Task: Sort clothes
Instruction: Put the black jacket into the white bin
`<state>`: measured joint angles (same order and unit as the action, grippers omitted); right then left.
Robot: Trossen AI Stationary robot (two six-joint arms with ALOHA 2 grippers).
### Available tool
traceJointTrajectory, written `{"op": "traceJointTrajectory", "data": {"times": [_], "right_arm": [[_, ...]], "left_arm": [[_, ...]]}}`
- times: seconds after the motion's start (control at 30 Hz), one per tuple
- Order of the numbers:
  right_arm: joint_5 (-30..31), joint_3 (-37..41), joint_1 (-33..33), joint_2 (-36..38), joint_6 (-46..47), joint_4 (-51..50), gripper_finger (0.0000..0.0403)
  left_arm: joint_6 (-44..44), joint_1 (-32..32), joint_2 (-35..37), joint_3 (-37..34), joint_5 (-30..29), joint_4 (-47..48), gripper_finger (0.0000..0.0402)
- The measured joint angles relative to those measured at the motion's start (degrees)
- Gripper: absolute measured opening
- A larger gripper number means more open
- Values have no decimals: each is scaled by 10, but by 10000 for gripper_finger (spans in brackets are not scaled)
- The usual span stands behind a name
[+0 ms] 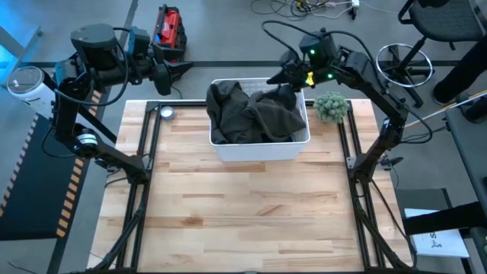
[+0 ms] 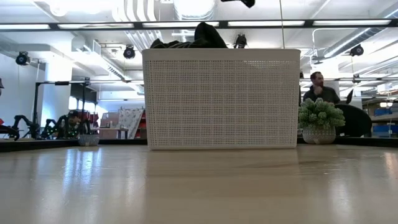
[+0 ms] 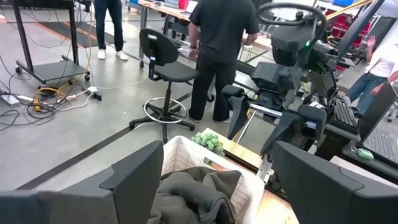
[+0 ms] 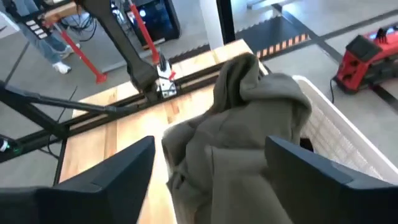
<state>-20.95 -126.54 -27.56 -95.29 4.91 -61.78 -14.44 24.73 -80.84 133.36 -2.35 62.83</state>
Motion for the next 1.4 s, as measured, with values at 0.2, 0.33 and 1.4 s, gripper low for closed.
{"op": "traceJointTrajectory", "data": {"times": [0.2, 0.33, 1.4], "right_arm": [[-1, 1, 1, -26, -5, 43, 189], [0, 1, 2, -56, -13, 59, 88], [0, 6, -10, -258, -86, -39, 0]], "left_arm": [[2, 0, 2, 0, 0, 0, 276], [2, 0, 4, 0, 0, 0, 272], [2, 0, 34, 0, -2, 4, 282]]}}
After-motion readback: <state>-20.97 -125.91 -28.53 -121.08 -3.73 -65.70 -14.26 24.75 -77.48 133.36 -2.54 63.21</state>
